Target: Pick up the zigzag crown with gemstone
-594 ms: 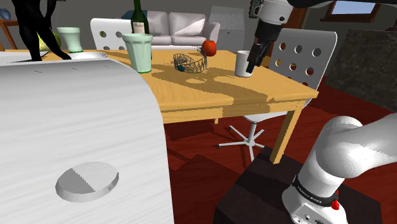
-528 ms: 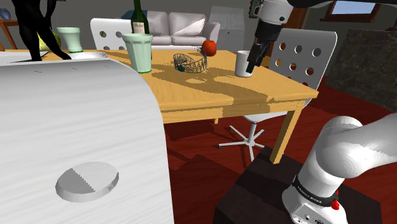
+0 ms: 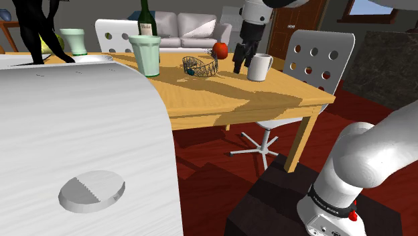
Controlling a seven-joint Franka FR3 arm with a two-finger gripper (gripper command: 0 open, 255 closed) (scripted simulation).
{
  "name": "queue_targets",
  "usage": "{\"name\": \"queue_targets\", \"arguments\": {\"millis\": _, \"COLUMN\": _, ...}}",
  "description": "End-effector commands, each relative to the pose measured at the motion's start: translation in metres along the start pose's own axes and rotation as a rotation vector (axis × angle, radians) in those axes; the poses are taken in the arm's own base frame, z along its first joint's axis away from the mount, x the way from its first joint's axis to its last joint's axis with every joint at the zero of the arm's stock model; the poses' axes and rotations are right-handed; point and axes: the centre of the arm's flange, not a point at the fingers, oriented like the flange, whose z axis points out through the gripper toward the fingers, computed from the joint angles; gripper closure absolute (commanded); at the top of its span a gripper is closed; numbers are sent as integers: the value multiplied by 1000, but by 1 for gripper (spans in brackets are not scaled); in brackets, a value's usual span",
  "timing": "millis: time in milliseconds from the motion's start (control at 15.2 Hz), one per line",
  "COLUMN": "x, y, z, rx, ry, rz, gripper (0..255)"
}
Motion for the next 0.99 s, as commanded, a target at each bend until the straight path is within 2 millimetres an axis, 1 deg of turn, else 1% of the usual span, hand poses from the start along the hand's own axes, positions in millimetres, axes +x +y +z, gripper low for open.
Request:
{"name": "queue_targets", "arguments": {"millis": 0, "x": 25, "y": -6, "z": 2, "rx": 3, "ry": -5, "rz": -7, "gripper": 0}}
{"name": "queue_targets", "arguments": {"millis": 924, "x": 206, "y": -47, "z": 34, "rx": 18, "ry": -34, "rz": -53, "gripper": 0}}
